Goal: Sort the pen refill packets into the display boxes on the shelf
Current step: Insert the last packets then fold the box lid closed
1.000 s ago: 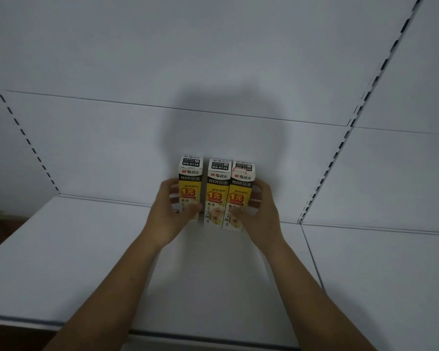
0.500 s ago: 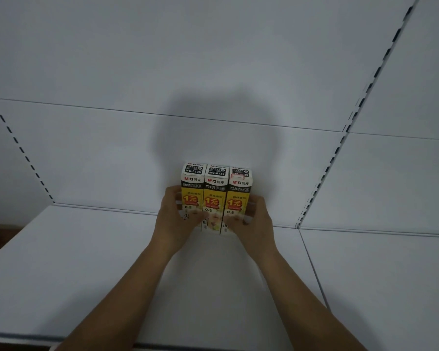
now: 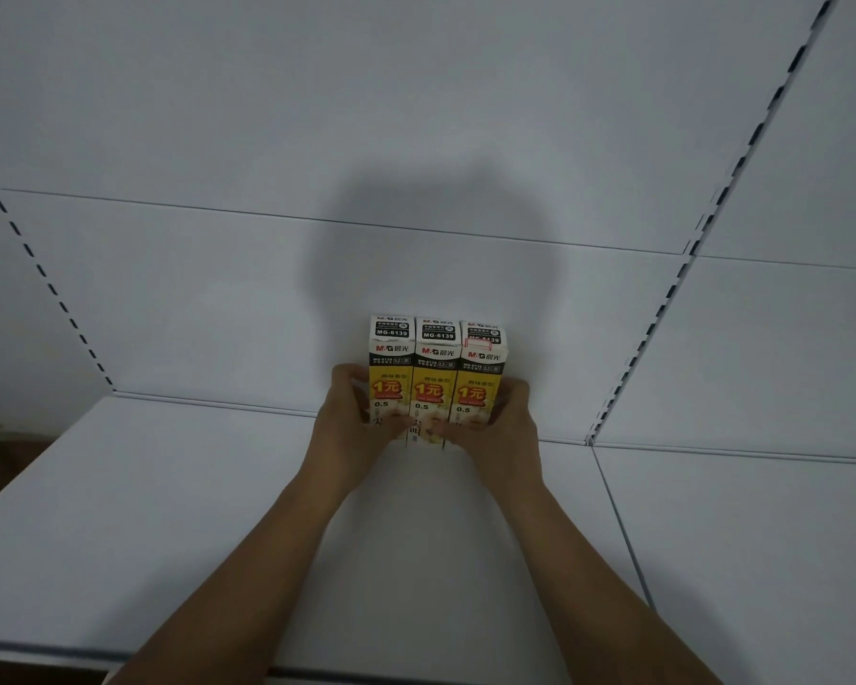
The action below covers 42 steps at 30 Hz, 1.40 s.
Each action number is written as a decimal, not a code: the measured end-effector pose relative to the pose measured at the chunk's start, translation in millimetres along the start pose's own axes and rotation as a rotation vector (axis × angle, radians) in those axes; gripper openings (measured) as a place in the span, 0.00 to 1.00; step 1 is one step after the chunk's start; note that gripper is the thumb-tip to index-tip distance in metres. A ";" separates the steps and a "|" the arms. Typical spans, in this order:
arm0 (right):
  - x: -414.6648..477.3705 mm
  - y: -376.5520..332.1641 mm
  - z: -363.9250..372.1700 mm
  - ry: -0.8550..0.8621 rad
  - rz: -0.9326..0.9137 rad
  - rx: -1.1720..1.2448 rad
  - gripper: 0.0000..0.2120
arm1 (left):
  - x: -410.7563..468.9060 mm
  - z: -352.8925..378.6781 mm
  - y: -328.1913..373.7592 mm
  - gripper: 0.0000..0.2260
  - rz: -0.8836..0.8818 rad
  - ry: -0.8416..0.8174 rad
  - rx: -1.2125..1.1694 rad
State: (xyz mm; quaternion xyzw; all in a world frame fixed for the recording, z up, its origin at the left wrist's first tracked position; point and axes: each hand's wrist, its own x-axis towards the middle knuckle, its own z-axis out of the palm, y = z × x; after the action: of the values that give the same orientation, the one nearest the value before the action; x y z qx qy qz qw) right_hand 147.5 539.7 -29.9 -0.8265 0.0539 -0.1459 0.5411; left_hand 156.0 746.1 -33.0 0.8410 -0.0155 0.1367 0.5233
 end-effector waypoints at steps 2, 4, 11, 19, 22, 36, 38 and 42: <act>-1.3 -0.1 -0.3 -0.007 0.001 0.006 0.42 | -1.3 0.2 -3.0 0.30 -0.009 -0.008 0.006; -3.1 0.9 -1.6 -0.018 -0.010 0.000 0.41 | -2.1 0.4 -5.1 0.31 -0.021 -0.030 0.014; 1.4 6.5 -4.8 -0.034 -0.022 -0.068 0.37 | 5.8 -1.2 -2.3 0.33 -0.023 -0.055 0.068; -4.8 -10.0 -14.3 0.033 -0.020 -0.030 0.36 | 0.2 -15.1 20.3 0.31 0.040 0.027 -0.025; 2.5 -31.3 -23.1 0.081 -0.109 0.052 0.29 | 2.7 -21.1 43.3 0.27 0.103 0.082 -0.090; 4.9 -49.8 -21.5 0.111 -0.116 -0.001 0.29 | 14.1 -25.4 57.6 0.27 0.186 0.051 -0.047; 1.7 -52.3 -21.1 0.121 -0.103 -0.019 0.28 | 15.9 -26.8 55.9 0.30 0.176 0.026 -0.030; -7.3 -60.5 -20.6 0.141 -0.087 -0.007 0.28 | 20.3 -32.7 51.9 0.30 0.188 -0.030 -0.022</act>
State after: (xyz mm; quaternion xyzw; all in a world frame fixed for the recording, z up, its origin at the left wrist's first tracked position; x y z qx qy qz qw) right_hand 130.3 548.1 31.5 -0.8176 0.0564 -0.2271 0.5260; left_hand 159.8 754.0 31.0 0.8320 -0.1039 0.1725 0.5170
